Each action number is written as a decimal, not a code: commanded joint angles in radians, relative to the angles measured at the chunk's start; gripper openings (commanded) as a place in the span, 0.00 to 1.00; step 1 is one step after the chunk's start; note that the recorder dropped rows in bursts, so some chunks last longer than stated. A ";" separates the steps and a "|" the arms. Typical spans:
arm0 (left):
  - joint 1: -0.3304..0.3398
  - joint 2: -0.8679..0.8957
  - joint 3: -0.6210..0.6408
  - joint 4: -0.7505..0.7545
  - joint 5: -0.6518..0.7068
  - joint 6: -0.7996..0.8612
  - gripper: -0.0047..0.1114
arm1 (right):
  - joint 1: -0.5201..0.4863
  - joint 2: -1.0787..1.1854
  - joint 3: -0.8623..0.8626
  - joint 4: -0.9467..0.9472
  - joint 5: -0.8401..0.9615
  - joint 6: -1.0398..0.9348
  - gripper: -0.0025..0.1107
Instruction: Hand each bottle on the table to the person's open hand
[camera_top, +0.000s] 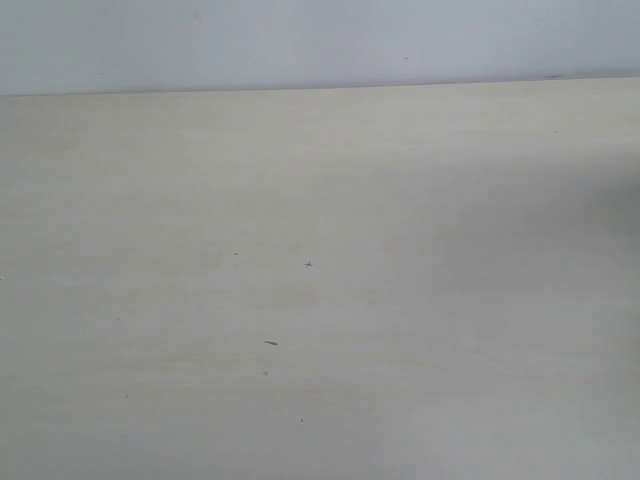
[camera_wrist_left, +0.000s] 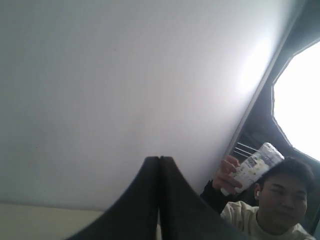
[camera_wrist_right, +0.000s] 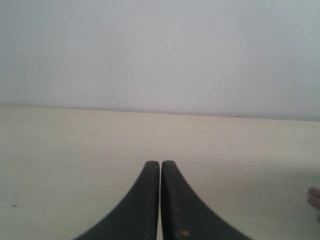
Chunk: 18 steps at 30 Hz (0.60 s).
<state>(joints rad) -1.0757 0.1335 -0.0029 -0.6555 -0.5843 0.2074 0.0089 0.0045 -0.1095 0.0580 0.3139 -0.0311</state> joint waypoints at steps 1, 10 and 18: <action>-0.003 -0.011 0.003 0.000 0.047 0.081 0.05 | -0.004 -0.005 0.002 0.001 -0.005 0.000 0.04; -0.003 -0.011 0.003 0.000 0.047 0.083 0.05 | -0.004 -0.005 0.002 0.001 -0.005 0.000 0.04; -0.003 -0.011 0.003 0.000 0.047 0.083 0.05 | -0.004 -0.005 0.002 0.001 -0.005 0.000 0.04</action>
<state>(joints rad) -1.0757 0.1267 -0.0029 -0.6555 -0.5425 0.2806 0.0089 0.0045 -0.1095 0.0580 0.3139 -0.0311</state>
